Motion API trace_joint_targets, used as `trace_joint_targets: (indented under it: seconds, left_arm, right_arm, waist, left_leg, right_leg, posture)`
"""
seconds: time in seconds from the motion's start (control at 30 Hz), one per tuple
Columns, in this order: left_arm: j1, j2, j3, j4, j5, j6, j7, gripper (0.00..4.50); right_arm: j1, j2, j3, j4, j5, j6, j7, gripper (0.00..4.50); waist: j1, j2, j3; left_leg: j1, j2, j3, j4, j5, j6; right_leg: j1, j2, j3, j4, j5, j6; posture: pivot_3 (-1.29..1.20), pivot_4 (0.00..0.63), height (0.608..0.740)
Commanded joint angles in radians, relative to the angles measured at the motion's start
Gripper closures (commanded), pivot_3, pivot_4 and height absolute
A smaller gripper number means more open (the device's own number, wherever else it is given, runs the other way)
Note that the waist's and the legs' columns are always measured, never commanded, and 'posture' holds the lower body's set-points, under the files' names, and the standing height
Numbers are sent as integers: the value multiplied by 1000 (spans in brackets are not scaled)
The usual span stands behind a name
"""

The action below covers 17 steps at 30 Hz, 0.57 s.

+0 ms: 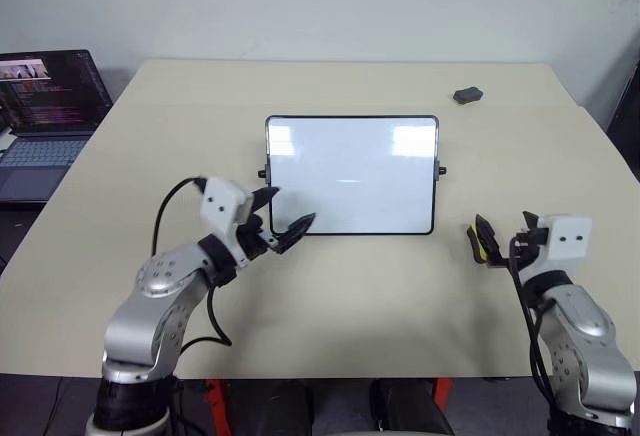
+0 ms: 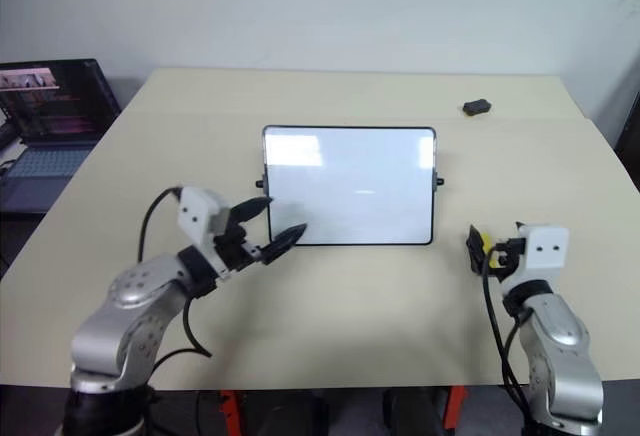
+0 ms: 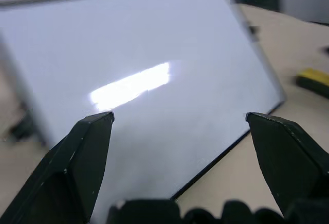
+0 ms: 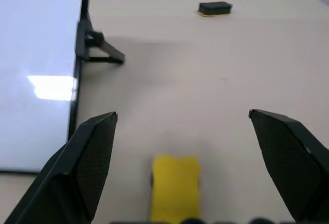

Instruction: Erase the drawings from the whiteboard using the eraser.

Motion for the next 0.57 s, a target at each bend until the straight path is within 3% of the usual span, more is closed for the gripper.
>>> trace_joint_targets:
  seconds: [0.03,0.13,0.3,0.57]
  left_arm:
    - [94,-71,54,-133,5,-36,126,0]
    - [172,-124,60,-162,58,-87,206,0]
    - [240,-161,109,-124,125,-166,297,0]
    - [246,-164,113,-96,142,-186,330,0]
  right_arm:
    - [54,5,-90,45,98,-191,91,25]
    - [68,0,-125,114,167,-261,147,25]
    - [94,-10,-59,154,148,-298,183,25]
    - [149,-45,-35,134,162,-287,198,25]
  waist:
    - [0,-1,0]
    - [0,-1,1]
    - [-2,0,1]
    - [2,1,1]
  left_leg:
    - [1,0,0,0,0,0]
    - [13,0,-1,0,0,0]
    - [30,2,-1,-2,0,0]
    - [27,2,-2,-3,0,0]
  right_leg:
    - [1,0,0,0,0,0]
    - [14,0,-1,-2,0,0]
    - [31,3,0,-6,-1,-1]
    - [31,3,-1,-12,-1,-1]
  posture:
    - [0,150,740]
    - [0,150,740]
    - [0,150,740]
    - [0,150,740]
